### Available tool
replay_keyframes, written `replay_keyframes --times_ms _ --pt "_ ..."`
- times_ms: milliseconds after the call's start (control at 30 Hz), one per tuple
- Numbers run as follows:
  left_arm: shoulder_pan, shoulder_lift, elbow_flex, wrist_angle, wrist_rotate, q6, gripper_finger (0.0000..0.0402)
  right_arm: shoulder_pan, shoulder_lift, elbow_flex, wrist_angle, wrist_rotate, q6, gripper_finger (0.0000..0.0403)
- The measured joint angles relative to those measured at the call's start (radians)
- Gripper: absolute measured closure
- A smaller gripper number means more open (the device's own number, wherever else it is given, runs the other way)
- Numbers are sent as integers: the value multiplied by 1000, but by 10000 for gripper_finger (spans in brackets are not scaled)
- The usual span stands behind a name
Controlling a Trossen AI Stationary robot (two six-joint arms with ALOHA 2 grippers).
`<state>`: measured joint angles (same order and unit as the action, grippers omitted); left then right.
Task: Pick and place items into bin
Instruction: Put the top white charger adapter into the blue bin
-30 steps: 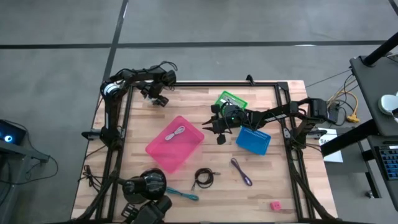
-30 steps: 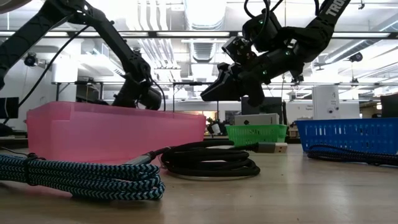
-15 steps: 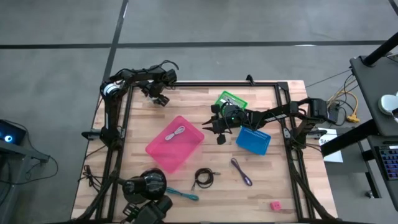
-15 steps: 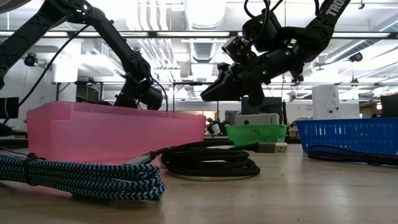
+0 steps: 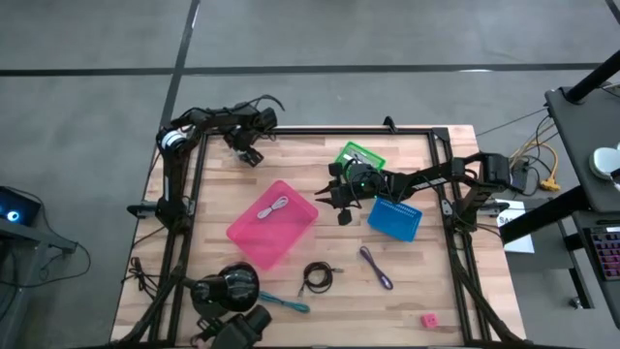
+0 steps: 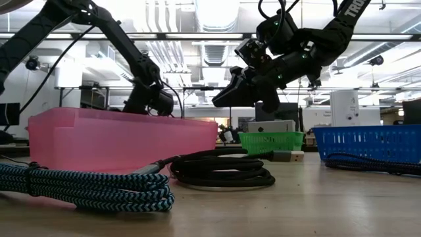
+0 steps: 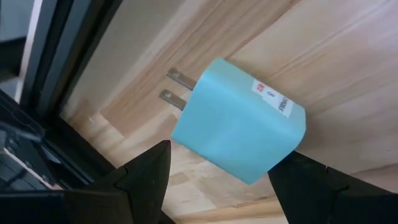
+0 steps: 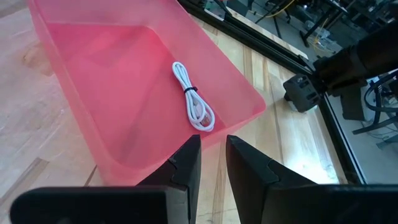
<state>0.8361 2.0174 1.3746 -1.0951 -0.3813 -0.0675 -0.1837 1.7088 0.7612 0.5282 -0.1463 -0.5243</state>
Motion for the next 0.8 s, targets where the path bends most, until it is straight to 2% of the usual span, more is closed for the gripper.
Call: replay_keyframes --times_ms 233,800 --pt "-16 0 0 44 -18 83 157 0 0 0 0 0 0 339" --pt "-31 -4 0 67 -84 104 157 0 0 0 0 0 0 339"
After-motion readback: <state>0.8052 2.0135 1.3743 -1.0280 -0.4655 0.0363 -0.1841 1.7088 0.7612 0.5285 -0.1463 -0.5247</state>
